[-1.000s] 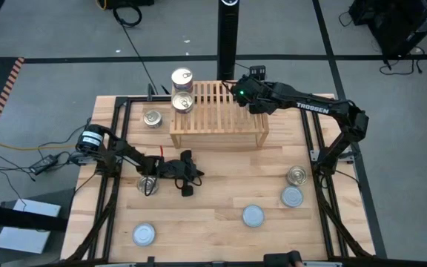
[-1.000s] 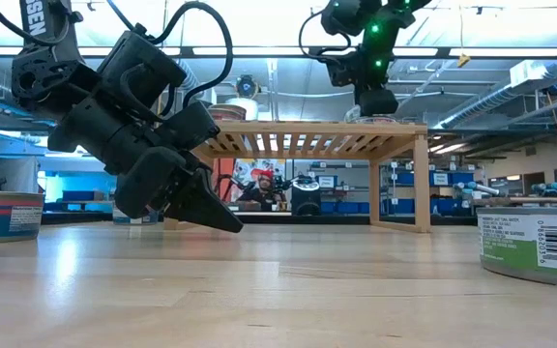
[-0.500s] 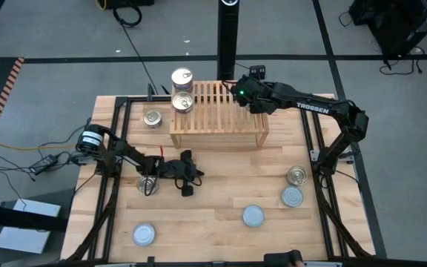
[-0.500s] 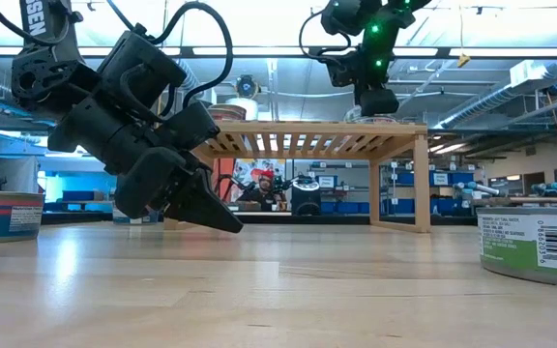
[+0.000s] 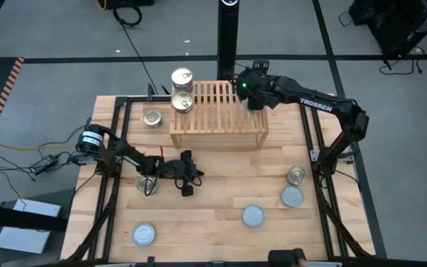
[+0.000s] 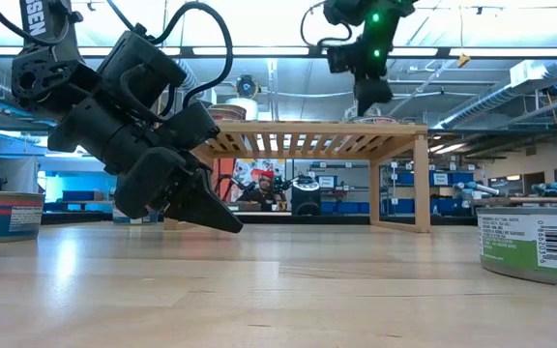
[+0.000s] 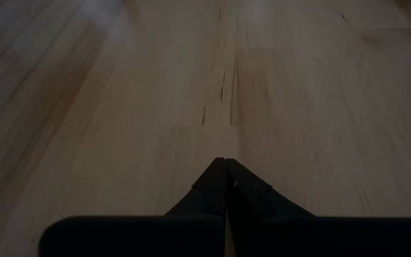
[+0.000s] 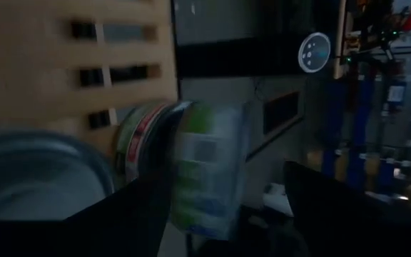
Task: Stack canned seafood by type on shelf
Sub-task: Stack the green tuna can on top of the other green tuna can on the shelf, then stack the blue-pink tuna can on top of the other blue tuna can on the shelf
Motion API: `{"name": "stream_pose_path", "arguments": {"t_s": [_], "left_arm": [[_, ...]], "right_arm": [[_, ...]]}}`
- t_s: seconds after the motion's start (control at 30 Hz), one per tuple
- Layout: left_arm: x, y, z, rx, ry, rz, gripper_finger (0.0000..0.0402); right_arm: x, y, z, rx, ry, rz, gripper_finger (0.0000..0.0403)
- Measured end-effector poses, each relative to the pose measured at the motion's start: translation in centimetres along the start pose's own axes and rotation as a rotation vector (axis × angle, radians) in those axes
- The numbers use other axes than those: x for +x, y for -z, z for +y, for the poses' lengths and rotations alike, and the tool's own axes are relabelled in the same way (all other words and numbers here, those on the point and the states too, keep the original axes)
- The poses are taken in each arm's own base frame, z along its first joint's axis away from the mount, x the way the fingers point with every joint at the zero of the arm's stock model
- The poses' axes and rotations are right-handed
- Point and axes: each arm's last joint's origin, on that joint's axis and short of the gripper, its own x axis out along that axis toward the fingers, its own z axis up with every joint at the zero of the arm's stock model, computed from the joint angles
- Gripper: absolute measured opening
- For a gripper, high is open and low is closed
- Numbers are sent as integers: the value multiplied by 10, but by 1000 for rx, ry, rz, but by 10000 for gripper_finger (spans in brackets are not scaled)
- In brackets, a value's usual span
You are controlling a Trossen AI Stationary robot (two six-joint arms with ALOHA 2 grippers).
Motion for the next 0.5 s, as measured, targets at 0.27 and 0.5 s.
{"name": "stream_pose_path", "arguments": {"t_s": [0.27,0.5], "left_arm": [[0,0,0,0,2,0,8],[0,0,0,-3,16,1,8]], "right_arm": [[-10,-1,-13,64,-34,-43,277],[1,9,-16,181,-170,-53,230]]}}
